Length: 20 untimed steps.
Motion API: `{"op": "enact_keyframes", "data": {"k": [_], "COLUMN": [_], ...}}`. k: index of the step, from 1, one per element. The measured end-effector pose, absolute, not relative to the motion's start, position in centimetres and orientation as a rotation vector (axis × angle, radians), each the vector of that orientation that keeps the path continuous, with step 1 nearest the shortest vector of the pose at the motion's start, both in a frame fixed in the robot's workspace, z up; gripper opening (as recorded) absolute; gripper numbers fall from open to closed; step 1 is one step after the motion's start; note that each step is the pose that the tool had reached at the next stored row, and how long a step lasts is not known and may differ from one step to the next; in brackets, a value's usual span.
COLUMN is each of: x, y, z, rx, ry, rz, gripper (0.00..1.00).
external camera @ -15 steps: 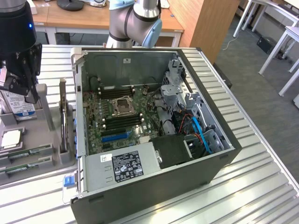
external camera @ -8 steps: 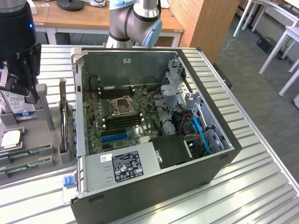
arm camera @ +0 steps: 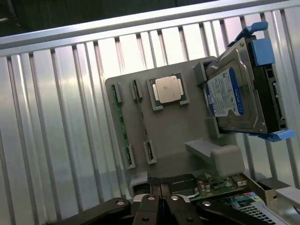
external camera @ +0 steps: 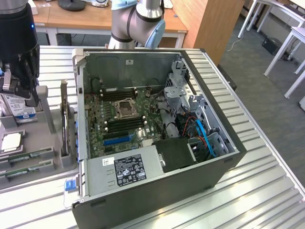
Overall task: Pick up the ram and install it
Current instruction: 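Pick up the ram and move it above insertion slot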
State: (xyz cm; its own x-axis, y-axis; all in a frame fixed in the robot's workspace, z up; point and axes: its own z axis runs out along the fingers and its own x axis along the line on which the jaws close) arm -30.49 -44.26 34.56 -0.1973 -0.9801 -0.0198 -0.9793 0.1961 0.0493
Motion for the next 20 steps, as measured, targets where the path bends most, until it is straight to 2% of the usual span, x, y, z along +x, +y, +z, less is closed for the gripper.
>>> {"op": "enact_keyframes", "data": {"k": [9, 10, 11, 12, 14, 15, 20], "x": [-30.49, -30.49, -30.49, -30.49, -30.49, -30.49, -30.49], "y": [-44.26, -44.26, -44.26, -44.26, -44.25, -44.26, -44.26], "z": [34.55, 34.55, 34.55, 34.55, 34.55, 34.55, 34.51], "rx": [1.983, 1.983, 1.982, 1.983, 1.983, 1.982, 2.024], "ry": [-2.415, -2.415, -2.415, -2.415, -2.415, -2.415, -2.379], "rz": [-0.079, -0.079, -0.079, -0.079, -0.079, -0.079, -0.079], "gripper": [0.11, 0.17, 0.17, 0.23, 0.23, 0.30, 0.30]}}
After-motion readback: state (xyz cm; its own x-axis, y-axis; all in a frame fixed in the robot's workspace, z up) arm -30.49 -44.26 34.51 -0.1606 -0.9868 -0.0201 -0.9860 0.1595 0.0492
